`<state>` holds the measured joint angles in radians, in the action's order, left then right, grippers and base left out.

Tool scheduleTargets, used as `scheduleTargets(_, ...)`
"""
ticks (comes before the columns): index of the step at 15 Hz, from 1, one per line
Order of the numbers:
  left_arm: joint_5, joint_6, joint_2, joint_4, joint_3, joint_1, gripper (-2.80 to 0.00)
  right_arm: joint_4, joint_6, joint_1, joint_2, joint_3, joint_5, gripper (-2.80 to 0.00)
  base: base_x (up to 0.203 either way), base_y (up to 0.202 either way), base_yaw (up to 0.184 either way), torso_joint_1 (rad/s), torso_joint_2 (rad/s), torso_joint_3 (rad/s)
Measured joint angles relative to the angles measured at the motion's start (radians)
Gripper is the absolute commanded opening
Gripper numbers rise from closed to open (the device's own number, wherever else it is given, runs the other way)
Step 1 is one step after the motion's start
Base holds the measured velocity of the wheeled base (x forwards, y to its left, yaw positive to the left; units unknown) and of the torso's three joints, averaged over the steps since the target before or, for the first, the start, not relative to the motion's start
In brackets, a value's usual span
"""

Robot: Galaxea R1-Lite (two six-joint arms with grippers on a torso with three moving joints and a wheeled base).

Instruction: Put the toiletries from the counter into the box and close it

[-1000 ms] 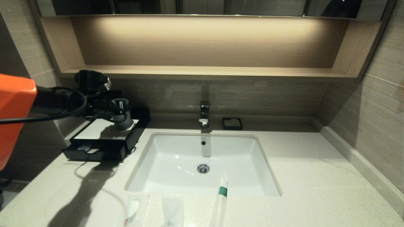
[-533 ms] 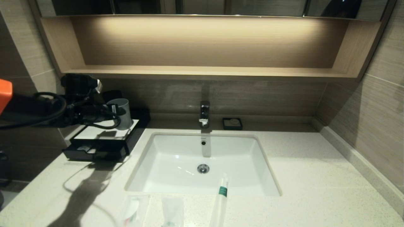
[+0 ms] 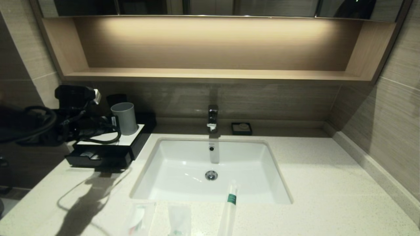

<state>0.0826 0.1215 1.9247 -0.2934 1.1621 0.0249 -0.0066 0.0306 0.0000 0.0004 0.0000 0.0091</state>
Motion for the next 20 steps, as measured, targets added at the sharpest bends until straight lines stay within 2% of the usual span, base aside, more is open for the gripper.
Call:
scheduleTargets(8, -0.004, -0.001, 0.013, -0.006, -0.013, -0.001, -2.8, 0.0, 0.0, 0.0, 0.0, 0.0, -0.001, -2.8, 0.0, 0.0, 0.0, 0.0, 0.0, 0.0)
scheduleTargets(12, 0.002, 0.0, 0.049, -0.075, -0.001, -0.001, -2.8, 0.0, 0.0, 0.0, 0.0, 0.0, 0.0, -2.8, 0.0, 0.0, 0.0, 0.0, 0.0, 0.0)
scheduleTargets(20, 0.001, 0.0, 0.115, -0.08, 0.078, -0.002, -2.8, 0.0, 0.0, 0.0, 0.0, 0.0, 0.0, -2.8, 0.0, 0.0, 0.0, 0.0, 0.0, 0.0)
